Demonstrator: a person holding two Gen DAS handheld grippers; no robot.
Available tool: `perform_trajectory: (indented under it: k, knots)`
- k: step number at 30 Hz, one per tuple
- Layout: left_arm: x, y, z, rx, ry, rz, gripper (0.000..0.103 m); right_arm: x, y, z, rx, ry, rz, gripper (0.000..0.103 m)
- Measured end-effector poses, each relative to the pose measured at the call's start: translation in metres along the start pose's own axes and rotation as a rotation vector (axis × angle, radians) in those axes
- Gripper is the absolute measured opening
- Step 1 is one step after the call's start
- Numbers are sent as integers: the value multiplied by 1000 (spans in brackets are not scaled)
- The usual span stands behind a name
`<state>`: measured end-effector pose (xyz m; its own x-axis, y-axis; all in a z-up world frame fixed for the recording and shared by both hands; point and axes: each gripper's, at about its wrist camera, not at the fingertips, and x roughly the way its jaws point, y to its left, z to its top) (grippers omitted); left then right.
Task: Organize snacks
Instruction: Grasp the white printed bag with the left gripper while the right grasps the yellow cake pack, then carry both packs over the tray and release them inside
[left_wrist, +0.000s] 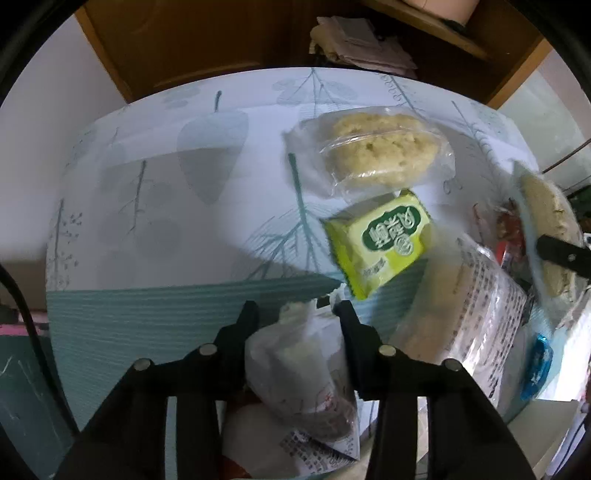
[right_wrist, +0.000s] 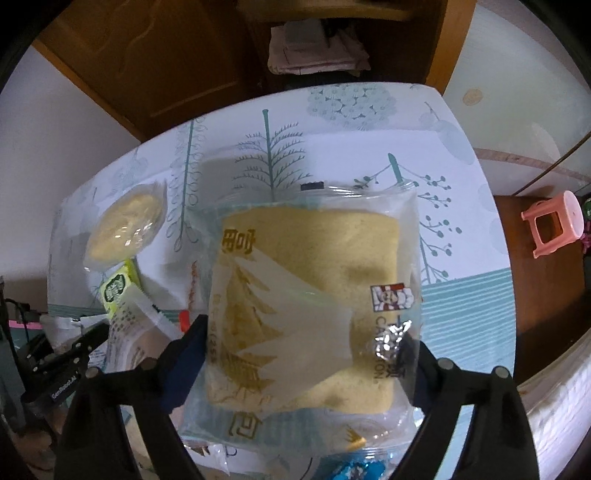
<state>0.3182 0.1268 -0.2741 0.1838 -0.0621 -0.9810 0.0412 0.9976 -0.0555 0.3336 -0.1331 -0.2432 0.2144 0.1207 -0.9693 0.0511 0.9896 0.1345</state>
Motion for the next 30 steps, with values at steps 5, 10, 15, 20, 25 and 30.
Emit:
perform_trajectory:
  k: [5,10,15,20,25,30]
  knots:
    - [-27,-2,-10,0,-63,31,40,-26,0,-9,7,-58,60,90]
    - [-91,-7,-15,7,-163,32,40,-68,-2,-17,-5,-131,153,90]
    - [-160,-19,-30,14,-250,-8,40,-114,-1,-23,-22,-202,248,90]
    - [-222,-47,-62,32,-315,-68,41,-170,-10,-54,-44,-266,317,90]
    - [-263,-79,-111,47,-358,-122,41,-220,-18,-104,-96,-334,339,90]
    - [-277,-104,-165,35,-364,-135,41,-249,-19,-173,-170,-370,300,90]
